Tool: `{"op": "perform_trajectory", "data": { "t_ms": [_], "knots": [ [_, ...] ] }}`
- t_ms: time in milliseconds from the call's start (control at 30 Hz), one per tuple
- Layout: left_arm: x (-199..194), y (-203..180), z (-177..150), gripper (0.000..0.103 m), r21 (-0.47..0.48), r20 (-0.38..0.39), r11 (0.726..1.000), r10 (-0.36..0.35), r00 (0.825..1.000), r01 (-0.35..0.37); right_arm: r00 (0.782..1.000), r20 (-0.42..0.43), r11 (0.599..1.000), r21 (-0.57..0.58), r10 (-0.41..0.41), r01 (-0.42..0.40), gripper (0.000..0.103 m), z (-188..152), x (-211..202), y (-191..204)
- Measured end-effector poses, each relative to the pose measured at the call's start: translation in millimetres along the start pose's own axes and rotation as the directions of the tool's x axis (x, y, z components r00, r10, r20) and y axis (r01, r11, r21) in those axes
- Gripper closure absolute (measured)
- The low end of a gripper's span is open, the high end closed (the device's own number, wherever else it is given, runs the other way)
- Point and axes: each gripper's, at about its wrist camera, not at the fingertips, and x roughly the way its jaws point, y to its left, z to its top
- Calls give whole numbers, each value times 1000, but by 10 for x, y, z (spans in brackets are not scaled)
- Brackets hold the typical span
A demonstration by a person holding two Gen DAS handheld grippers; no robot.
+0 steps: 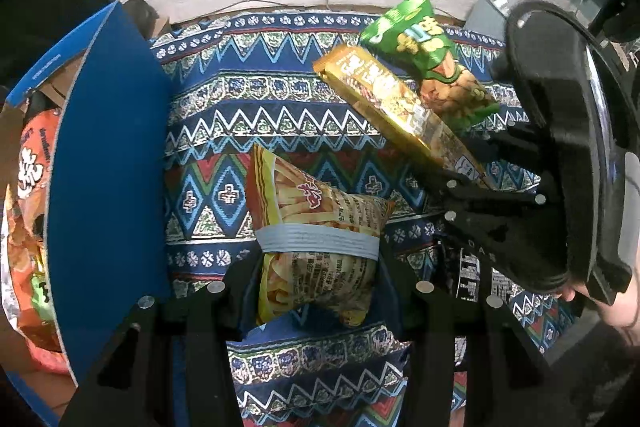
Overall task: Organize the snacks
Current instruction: 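Lift both held bags and carry them toward the cardboard box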
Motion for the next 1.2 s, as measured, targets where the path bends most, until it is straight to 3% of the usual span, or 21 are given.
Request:
{"op": "perform_trajectory", "data": {
  "t_ms": [200, 667, 1200],
  "knots": [
    [-203, 0, -63, 53, 3, 41, 1000, 7, 999, -8, 1000, -4, 1000, 8, 24, -24, 74, -27, -264, 24],
    [-542, 18, -106, 53, 2, 113, 1000, 19, 993, -20, 996, 79, 997, 71, 37, -43, 74, -52, -811, -30],
    [-996, 85, -170, 53, 29, 240, 996, 72, 968, -81, 986, 157, 993, 103, 48, -64, 74, 41, -1388, 117]
  ]
}}
